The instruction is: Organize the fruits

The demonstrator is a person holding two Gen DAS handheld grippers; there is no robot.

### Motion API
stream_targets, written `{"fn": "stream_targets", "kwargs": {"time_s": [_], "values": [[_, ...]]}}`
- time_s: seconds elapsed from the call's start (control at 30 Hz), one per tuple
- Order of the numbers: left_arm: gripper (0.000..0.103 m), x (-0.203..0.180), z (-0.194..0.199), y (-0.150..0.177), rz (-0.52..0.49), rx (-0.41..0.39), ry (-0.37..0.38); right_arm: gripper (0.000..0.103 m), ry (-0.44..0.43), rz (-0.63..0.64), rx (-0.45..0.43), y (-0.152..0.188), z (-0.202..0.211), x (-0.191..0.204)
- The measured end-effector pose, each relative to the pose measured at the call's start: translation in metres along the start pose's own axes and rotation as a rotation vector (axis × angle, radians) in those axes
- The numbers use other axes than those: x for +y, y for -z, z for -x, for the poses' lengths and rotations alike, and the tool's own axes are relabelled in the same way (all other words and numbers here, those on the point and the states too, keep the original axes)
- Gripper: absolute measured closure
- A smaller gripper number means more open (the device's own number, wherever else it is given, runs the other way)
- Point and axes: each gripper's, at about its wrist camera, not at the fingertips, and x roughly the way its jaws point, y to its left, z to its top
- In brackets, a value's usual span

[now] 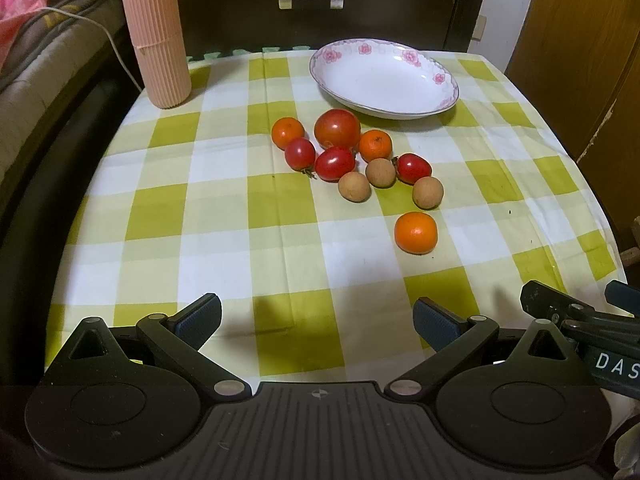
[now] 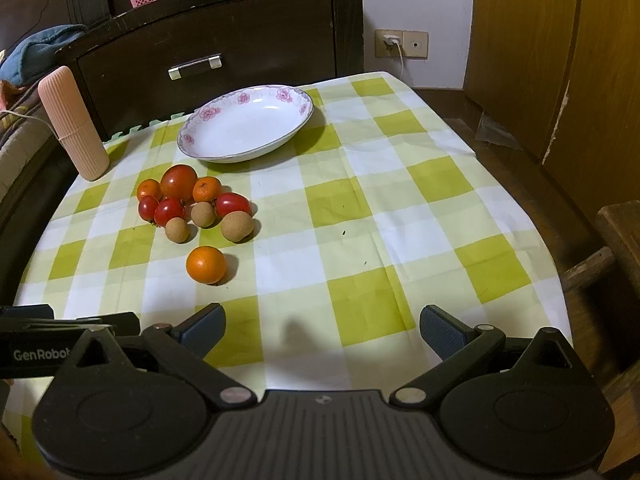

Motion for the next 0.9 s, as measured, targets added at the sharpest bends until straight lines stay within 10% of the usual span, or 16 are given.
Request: {"fn": "stream_targets", "kwargs": {"time_s": [0.9], "values": [[0.002, 0.0025, -0.0010, 0.0000, 0.007, 0.015, 0.005, 0.001, 0.000, -0.002, 0.011, 0.0019, -0.0028, -0.0001]]}}
